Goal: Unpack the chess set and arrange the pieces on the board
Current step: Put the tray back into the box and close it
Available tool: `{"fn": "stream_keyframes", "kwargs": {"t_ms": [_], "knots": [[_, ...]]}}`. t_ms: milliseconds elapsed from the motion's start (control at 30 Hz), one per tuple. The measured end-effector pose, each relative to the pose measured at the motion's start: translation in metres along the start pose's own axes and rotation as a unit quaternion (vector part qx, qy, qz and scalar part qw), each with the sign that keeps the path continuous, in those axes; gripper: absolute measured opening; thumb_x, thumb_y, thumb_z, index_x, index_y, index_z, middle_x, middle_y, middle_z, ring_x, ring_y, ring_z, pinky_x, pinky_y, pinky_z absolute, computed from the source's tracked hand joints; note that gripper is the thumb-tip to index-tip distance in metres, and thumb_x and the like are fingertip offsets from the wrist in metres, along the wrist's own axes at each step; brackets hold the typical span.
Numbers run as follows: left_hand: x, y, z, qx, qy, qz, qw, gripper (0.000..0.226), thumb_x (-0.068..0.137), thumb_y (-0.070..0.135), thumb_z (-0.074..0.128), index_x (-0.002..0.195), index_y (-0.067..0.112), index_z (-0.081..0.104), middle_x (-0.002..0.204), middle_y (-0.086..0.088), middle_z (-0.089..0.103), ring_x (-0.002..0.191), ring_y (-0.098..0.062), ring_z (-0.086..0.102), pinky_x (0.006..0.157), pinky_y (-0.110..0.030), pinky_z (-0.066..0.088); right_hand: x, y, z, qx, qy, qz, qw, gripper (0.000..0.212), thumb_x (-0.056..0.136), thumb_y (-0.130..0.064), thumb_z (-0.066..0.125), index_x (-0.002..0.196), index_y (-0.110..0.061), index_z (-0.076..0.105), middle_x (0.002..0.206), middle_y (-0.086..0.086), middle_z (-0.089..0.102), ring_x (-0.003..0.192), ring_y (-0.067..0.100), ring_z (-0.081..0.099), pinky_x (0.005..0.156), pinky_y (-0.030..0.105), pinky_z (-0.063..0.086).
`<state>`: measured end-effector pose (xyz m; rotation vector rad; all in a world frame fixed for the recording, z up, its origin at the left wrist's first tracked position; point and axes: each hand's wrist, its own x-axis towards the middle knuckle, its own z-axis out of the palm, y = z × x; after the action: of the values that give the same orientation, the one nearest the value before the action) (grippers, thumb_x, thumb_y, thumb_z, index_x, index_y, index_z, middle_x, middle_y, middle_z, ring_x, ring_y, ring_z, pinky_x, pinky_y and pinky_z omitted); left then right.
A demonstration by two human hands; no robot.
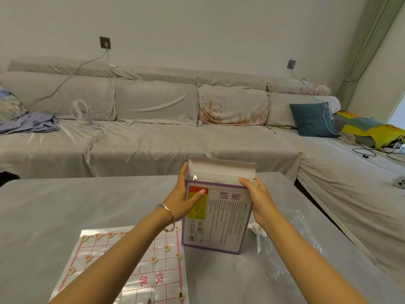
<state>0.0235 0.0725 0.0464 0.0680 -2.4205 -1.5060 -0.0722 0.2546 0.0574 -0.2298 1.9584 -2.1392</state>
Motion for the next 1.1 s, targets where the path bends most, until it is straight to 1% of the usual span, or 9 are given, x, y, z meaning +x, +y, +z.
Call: {"fn": "stream_keyframes", "kwargs": {"t_ms": [133, 200, 267, 367, 467, 600, 700, 900, 1100], "knots": [[-0.002, -0.010, 0.007, -0.039, 0.055, 0.028, 0.997, 0.046, 0.089, 0.040, 0.044, 0.130, 0.038, 0.025, 0.109, 0.026, 0.049, 0.098, 0.000, 0.057, 0.071, -0.015, 0.052, -0.001, 0.002, -0.011, 0.057, -0.042, -0.025, 0.997, 0.044, 0.097, -0.046, 0.037, 0.117, -0.014, 0.059, 0.104, 0.010, 0.070, 0.096, 0.023, 0.067, 0.077, 0.031, 0.051], [0.000, -0.009, 0.004, -0.049, 0.102, 0.036, 0.993, 0.024, 0.095, 0.035, 0.031, 0.115, 0.032, 0.042, 0.101, 0.020, 0.055, 0.094, -0.001, 0.059, 0.066, -0.010, 0.050, -0.001, 0.000, -0.014, 0.086, -0.052, -0.030, 0.994, 0.033, 0.100, -0.034, 0.034, 0.112, -0.018, 0.061, 0.099, 0.004, 0.071, 0.093, 0.019, 0.067, 0.078, 0.030, 0.051], [0.004, -0.007, 0.002, -0.043, 0.137, 0.044, 0.989, 0.026, 0.098, 0.027, 0.026, 0.107, 0.022, 0.050, 0.095, 0.015, 0.058, 0.084, 0.003, 0.060, 0.065, -0.006, 0.048, 0.004, 0.001, -0.017, 0.080, -0.062, -0.041, 0.994, 0.026, 0.100, -0.018, 0.037, 0.117, -0.023, 0.056, 0.100, 0.002, 0.070, 0.088, 0.016, 0.067, 0.074, 0.029, 0.053], [0.011, -0.003, 0.002, -0.084, 0.160, 0.043, 0.983, 0.024, 0.097, 0.031, 0.029, 0.097, 0.019, 0.049, 0.086, 0.006, 0.060, 0.070, 0.003, 0.063, 0.060, -0.011, 0.051, 0.006, -0.004, -0.014, 0.055, -0.068, -0.070, 0.994, 0.031, 0.097, -0.006, 0.040, 0.114, -0.027, 0.055, 0.100, 0.003, 0.068, 0.083, 0.018, 0.068, 0.068, 0.030, 0.057], [0.021, 0.004, 0.003, -0.164, 0.191, 0.031, 0.967, 0.019, 0.094, 0.038, 0.031, 0.090, 0.021, 0.037, 0.081, -0.002, 0.055, 0.061, -0.004, 0.060, 0.053, -0.012, 0.050, 0.006, -0.001, -0.006, 0.048, -0.065, -0.112, 0.990, 0.019, 0.095, -0.015, 0.045, 0.109, -0.023, 0.055, 0.094, -0.001, 0.068, 0.083, 0.017, 0.067, 0.068, 0.030, 0.055], [0.031, 0.008, -0.001, -0.228, 0.219, -0.003, 0.949, 0.004, 0.096, 0.035, 0.037, 0.096, 0.032, 0.039, 0.114, -0.008, 0.048, 0.089, -0.020, 0.061, 0.057, -0.015, 0.049, 0.008, 0.004, 0.006, 0.024, -0.034, -0.127, 0.991, 0.032, 0.094, -0.042, 0.042, 0.102, -0.013, 0.056, 0.090, 0.003, 0.068, 0.081, 0.015, 0.066, 0.066, 0.024, 0.053], [0.032, 0.000, -0.005, -0.229, 0.175, 0.009, 0.958, 0.016, 0.097, 0.025, 0.041, 0.113, 0.025, 0.040, 0.100, -0.002, 0.060, 0.081, -0.014, 0.063, 0.058, -0.015, 0.052, 0.014, 0.005, 0.004, 0.005, -0.018, -0.135, 0.991, 0.020, 0.097, -0.030, 0.043, 0.100, -0.014, 0.055, 0.085, -0.001, 0.067, 0.072, 0.012, 0.066, 0.061, 0.021, 0.053], [0.034, -0.017, -0.014, -0.063, 0.141, 0.065, 0.986, 0.014, 0.095, 0.024, 0.043, 0.097, 0.033, 0.055, 0.101, 0.003, 0.062, 0.093, -0.013, 0.061, 0.073, -0.020, 0.054, 0.019, 0.010, -0.003, -0.068, -0.023, -0.159, 0.985, 0.018, 0.097, -0.025, 0.045, 0.101, -0.020, 0.061, 0.092, -0.013, 0.066, 0.077, 0.006, 0.066, 0.062, 0.020, 0.052], [0.034, -0.027, -0.021, -0.035, 0.143, 0.106, 0.983, 0.015, 0.087, 0.025, 0.054, 0.095, 0.034, 0.062, 0.113, 0.007, 0.060, 0.099, -0.007, 0.058, 0.078, -0.015, 0.051, 0.014, 0.014, -0.009, -0.084, -0.047, -0.153, 0.984, 0.022, 0.089, -0.037, 0.049, 0.104, -0.028, 0.063, 0.111, -0.012, 0.062, 0.095, 0.011, 0.064, 0.071, 0.023, 0.054]]}}
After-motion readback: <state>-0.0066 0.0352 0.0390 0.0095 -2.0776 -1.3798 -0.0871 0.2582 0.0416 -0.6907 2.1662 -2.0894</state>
